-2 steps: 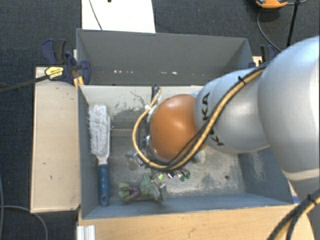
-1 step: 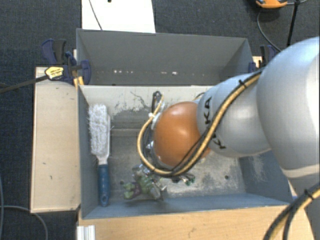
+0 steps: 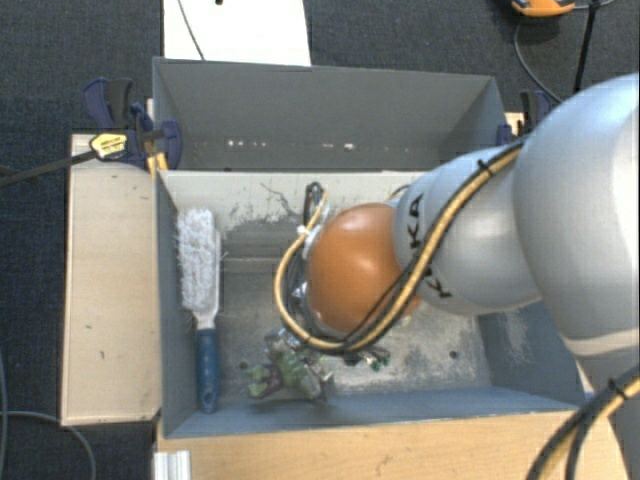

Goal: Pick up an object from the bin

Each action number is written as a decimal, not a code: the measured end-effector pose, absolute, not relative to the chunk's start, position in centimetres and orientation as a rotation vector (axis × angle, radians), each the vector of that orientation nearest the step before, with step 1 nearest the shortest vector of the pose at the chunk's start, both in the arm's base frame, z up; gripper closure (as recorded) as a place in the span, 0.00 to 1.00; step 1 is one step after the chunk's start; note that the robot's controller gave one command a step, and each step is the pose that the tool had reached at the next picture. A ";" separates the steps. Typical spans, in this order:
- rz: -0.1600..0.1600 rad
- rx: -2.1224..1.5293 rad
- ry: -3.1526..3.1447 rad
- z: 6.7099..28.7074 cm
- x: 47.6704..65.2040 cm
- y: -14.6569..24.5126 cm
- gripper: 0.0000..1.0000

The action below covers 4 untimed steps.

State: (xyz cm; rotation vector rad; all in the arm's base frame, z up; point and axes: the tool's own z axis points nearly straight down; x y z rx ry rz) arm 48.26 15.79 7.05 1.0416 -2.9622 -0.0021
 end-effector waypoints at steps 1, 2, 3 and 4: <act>-0.003 1.039 -2.962 7.4 48.2 15.8 1.00; -0.003 1.036 -2.962 8.7 48.1 15.8 1.00; -0.002 1.034 -2.967 9.5 48.2 15.8 1.00; -0.002 1.030 -2.968 10.5 48.2 15.8 1.00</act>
Offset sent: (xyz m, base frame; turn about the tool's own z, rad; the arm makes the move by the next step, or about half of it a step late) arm 0.0000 0.0001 0.0259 0.0000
